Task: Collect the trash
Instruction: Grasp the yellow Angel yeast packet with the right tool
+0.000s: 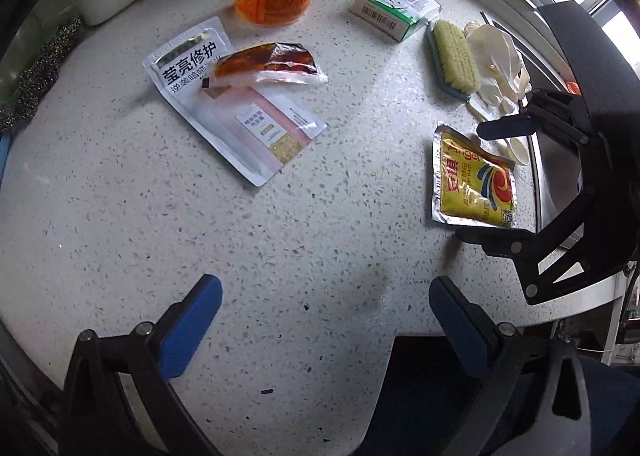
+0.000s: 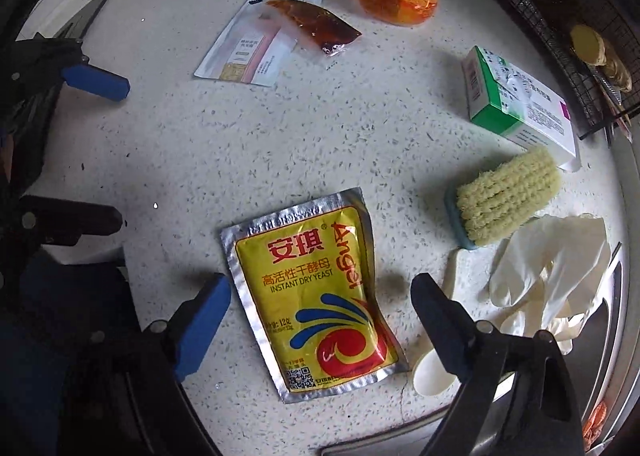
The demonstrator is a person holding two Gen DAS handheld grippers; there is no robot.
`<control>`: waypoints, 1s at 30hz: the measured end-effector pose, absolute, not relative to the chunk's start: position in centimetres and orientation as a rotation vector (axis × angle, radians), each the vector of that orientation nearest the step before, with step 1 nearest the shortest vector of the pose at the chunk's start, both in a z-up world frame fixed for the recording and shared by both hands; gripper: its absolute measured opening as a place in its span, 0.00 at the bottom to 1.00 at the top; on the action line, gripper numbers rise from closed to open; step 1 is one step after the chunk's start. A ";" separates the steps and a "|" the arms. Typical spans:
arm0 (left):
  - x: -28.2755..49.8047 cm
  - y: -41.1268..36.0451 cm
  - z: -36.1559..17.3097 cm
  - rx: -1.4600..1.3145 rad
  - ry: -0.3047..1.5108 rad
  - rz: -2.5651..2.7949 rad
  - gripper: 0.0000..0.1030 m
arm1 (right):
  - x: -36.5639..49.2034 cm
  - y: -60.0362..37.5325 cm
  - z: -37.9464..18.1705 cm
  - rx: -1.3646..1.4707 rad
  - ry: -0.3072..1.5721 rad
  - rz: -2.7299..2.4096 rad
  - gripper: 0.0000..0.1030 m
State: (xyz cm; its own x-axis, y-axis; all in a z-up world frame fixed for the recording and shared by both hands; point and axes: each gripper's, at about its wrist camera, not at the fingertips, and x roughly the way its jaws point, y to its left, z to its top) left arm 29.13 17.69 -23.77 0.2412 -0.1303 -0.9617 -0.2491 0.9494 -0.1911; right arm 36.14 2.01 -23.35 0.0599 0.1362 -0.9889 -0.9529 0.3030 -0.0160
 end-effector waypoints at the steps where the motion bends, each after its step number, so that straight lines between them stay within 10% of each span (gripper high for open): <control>1: 29.3 17.6 -23.8 -0.339 1.332 0.085 1.00 | 36.2 2.1 -23.4 -0.894 1.214 1.031 0.88; 20: 27.6 19.0 -22.8 -0.372 1.323 0.102 1.00 | 31.6 0.5 -22.2 -0.804 1.098 1.022 0.38; 30: 29.2 22.5 -22.1 -0.317 1.313 0.107 1.00 | 32.5 0.5 -21.6 -0.637 1.158 0.911 0.35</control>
